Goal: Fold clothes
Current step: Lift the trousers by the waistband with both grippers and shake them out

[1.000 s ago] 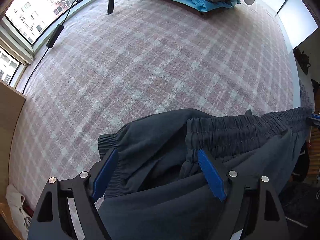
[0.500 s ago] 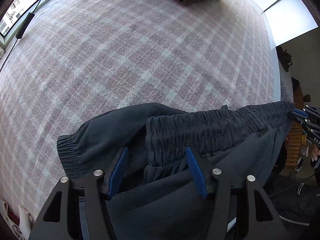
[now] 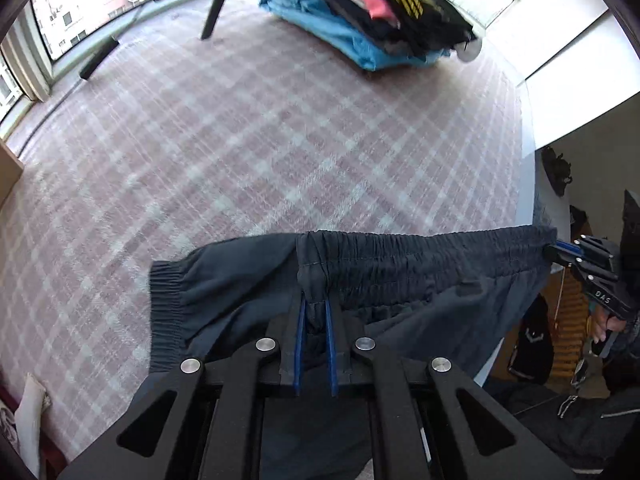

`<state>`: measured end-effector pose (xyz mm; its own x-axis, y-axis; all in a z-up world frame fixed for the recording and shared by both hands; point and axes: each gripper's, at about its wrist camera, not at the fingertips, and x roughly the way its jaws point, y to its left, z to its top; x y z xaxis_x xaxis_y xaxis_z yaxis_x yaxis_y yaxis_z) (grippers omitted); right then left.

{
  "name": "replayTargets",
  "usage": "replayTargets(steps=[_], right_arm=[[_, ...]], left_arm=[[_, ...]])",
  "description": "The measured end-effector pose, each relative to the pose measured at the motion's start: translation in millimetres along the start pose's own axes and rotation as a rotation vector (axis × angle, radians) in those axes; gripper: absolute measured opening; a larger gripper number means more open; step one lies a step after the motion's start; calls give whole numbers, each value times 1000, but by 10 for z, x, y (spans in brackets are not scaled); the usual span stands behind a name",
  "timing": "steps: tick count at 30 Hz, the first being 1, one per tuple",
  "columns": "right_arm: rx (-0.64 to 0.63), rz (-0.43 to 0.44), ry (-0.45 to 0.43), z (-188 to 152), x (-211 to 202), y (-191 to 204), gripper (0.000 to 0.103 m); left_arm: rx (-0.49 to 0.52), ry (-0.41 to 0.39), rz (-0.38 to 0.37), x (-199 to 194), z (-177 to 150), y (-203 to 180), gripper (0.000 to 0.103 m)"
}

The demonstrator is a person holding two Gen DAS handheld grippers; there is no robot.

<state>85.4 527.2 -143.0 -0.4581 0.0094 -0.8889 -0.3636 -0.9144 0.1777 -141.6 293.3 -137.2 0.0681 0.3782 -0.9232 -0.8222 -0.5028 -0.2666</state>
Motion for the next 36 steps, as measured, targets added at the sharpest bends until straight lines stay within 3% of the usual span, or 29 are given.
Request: replayTargets(steps=[4,7,12,16,18,23,26,30,32,36], right_arm=[[-89,49,-144,576,-417,261,9],[-218,84,-303,1119,-889,668,9],[-379,130,-529,1813,-1811,1409,9],[-457,163,-678,2201,-2493,1865,9],[-466,169,-722,2272,-2735,1967,9],[-500,156,-734,2268,-2848,2105,10],[-507,177,-648,2145,-2530,2093,10],[-512,197,-483,1668,-1753,1954,10],[-475,214,-381,1236,-1268,1782,10],[-351,244,-138,423,-343,1369,10]], left_arm=[[-14,-194,101,-1158,115,-36,8],[-33,-355,241,-2127,340,242,8],[-87,-587,454,-3628,410,245,8],[-114,-702,548,-4404,266,55,8],[-116,-732,562,-4536,162,-22,8],[-111,-714,553,-4329,-52,64,8],[-153,-652,501,-3882,-232,337,8],[-233,-567,364,-2803,-871,706,8],[-285,-521,289,-2169,-1308,793,8],[-533,-357,51,-1008,-2234,827,8]])
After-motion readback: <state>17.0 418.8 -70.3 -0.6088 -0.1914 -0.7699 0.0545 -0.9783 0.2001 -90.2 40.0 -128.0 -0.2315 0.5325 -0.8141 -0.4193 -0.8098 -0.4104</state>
